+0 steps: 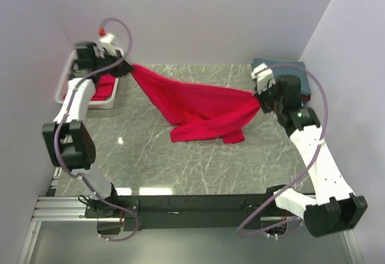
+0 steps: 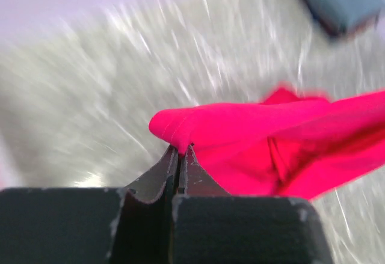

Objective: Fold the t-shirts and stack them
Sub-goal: Flatten the tshirt out

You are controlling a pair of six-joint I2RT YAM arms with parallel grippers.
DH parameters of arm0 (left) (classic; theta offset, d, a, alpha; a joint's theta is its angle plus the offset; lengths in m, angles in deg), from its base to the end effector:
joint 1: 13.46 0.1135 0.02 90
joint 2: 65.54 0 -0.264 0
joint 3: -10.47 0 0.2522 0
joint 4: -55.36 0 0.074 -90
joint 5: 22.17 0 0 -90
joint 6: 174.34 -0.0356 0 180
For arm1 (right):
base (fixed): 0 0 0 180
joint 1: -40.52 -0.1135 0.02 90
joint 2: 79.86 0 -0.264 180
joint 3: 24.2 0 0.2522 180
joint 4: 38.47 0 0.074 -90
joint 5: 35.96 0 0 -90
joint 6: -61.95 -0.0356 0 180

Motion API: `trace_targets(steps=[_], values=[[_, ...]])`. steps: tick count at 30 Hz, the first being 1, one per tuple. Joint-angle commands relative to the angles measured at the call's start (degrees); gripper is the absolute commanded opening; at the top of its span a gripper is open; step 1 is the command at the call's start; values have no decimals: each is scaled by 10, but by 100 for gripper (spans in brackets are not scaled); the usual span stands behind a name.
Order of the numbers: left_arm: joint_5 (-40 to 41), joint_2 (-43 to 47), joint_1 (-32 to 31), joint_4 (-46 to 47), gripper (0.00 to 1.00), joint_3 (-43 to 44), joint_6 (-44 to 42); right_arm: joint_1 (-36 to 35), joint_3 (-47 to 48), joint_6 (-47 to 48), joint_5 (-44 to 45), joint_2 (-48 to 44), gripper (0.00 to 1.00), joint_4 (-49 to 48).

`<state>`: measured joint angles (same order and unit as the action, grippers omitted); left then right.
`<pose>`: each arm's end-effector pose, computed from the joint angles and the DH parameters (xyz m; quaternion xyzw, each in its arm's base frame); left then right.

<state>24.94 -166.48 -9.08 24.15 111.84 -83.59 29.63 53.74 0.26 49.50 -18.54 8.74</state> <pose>0.4089 0.0070 0.3234 0.1442 0.8165 -0.3031 0.4697 0.2246 0.0461 0.3615 -0.3096 0.8110 -0.0410 0.4946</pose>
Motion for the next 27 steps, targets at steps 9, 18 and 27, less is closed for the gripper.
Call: trace_targets(steps=[9,18,27], values=[[19,238,62,60,0,143,50,11,464,2,-19,131,0,64],[104,401,96,103,1,115,42,11,415,105,22,2,0,31],[141,422,95,98,0,96,30,11,331,130,20,-37,0,-15]])
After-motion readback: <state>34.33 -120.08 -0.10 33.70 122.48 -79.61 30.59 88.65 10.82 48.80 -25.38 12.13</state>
